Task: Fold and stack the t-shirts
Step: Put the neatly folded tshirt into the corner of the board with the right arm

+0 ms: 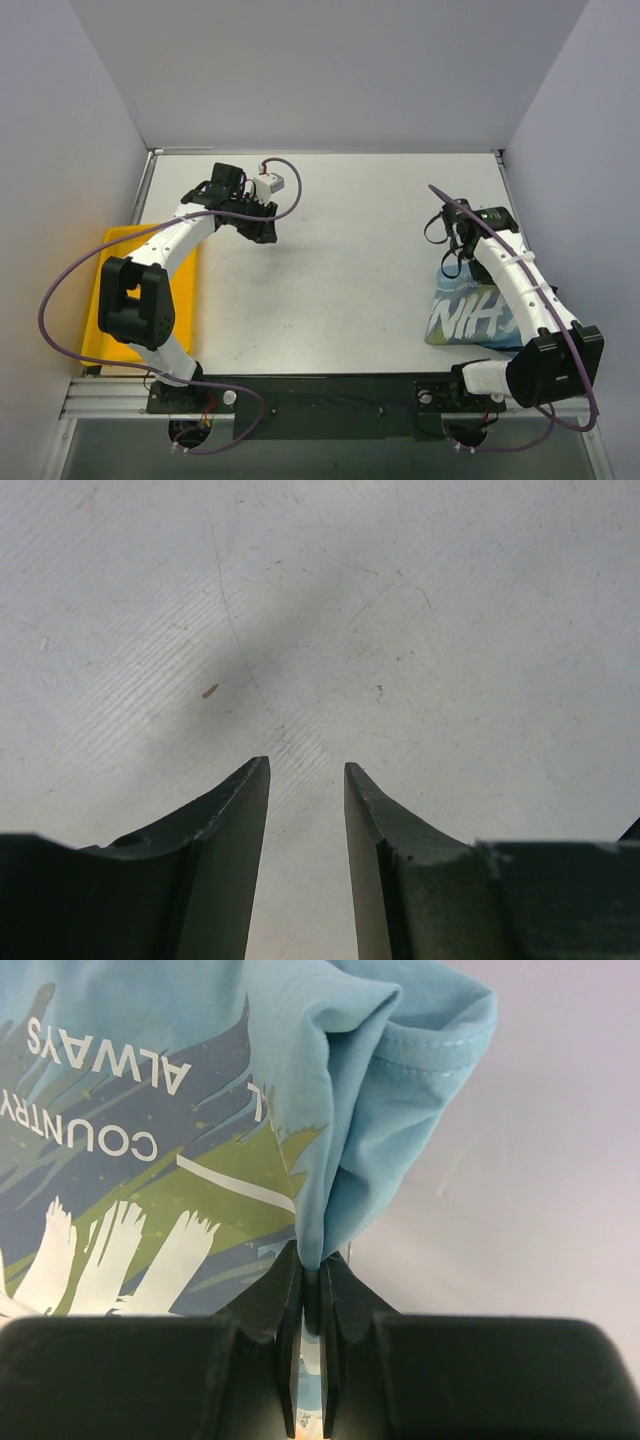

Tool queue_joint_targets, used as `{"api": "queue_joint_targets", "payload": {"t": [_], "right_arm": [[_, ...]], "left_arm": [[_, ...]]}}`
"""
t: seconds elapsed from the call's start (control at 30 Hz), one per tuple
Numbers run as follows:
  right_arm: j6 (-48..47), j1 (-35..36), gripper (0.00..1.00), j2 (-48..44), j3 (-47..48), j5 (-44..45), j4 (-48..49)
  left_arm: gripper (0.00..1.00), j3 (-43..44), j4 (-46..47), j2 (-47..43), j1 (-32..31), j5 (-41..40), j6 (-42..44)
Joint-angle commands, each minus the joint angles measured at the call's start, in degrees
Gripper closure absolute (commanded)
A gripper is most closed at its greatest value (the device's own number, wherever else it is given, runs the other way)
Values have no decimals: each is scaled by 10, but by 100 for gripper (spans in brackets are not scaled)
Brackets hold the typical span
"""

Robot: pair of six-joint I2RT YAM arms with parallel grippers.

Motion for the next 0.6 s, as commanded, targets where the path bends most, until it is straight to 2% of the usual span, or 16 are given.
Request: {"api": "queue_joint_targets", "payload": {"t": [0.0, 0.4, 0.5, 0.57], "right_arm": [[-16, -31, 100, -35, 41, 74, -54], [-47, -105, 100, -96, 52, 59, -44], [-72, -117, 100, -109, 35, 59, -27], [-83, -150, 100, -117, 6, 64, -2]], "left_arm": [[54, 10, 31, -28, 3, 22, 0], [53, 8, 37, -26, 3, 29, -3], [53, 6, 39, -26, 3, 29, -4], [53, 4, 39, -27, 3, 30, -4]]}}
